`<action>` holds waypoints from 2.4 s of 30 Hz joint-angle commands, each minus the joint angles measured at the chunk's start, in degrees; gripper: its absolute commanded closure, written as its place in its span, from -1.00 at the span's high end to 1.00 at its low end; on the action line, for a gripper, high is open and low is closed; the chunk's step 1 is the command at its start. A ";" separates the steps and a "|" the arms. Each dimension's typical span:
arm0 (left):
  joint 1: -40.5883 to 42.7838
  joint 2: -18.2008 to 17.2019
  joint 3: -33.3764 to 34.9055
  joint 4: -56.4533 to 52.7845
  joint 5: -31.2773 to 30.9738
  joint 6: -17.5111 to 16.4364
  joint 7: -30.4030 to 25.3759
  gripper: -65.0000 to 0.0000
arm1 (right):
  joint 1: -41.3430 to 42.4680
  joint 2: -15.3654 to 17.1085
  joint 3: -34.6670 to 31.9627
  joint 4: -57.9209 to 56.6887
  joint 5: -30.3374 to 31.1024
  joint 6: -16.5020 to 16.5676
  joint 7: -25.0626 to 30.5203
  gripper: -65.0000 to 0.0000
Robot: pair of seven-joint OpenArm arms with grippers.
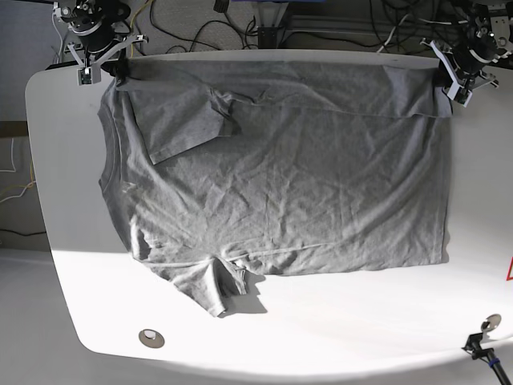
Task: Fold the T-shirt properly
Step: 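Pull the shirt back toward the robot with both grippers to flatten it, then move both grippers to the hem corners of the shirt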
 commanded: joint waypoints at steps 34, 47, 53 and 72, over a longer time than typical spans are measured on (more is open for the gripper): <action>-9.28 -3.30 -7.60 7.42 2.07 -2.68 13.51 0.19 | 0.06 -0.48 8.95 8.71 -1.41 -0.32 -7.27 0.37; -24.31 -4.18 -2.24 6.54 2.16 -2.59 13.51 0.19 | 16.86 1.90 7.02 9.41 -1.85 -0.32 -13.60 0.50; -36.00 -3.04 1.46 -2.25 2.16 -2.41 13.51 0.19 | 30.75 2.16 6.58 5.80 -1.85 -0.14 -18.52 0.50; -62.20 -5.33 7.52 -44.36 2.16 -2.59 0.85 0.19 | 66.88 4.27 -10.30 -40.61 -14.50 1.70 -2.52 0.50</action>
